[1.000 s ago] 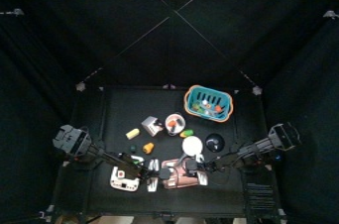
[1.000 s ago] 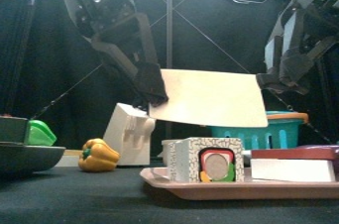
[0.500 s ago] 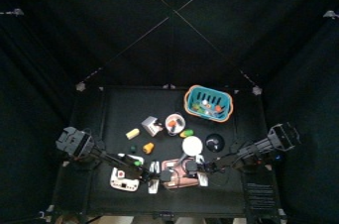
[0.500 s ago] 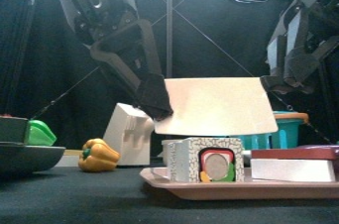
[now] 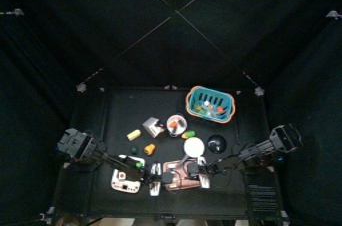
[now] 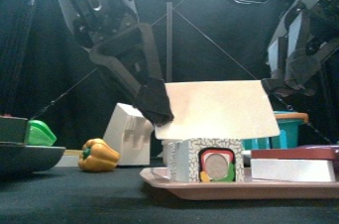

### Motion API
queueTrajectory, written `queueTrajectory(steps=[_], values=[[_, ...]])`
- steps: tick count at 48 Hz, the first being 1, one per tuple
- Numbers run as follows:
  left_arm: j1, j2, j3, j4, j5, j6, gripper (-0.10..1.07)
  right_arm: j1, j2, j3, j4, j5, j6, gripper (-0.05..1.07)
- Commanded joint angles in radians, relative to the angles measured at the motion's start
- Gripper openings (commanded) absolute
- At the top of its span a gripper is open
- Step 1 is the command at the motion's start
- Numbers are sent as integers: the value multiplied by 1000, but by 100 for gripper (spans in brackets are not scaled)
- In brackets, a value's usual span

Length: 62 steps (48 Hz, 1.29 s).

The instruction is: Cut sushi piece

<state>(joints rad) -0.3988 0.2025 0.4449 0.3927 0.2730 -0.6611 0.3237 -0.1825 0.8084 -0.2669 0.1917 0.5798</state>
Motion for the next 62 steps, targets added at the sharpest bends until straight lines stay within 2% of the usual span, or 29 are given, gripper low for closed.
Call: queueTrajectory(steps=[1,30,47,62], values=[[-9,-9,-28,-2,-12,3,30,-3,-11,-25,0,-5,2,50],[-5,28,-26,-6,-12,3,30,-8,18,-17,-2,-8,2,50],[3,77,-25,-25,-64,3,30,-9,77,-21,5,-25,3,50],[3,84,-25,-32,-78,3,30,-9,80,-14,21,-26,3,50]])
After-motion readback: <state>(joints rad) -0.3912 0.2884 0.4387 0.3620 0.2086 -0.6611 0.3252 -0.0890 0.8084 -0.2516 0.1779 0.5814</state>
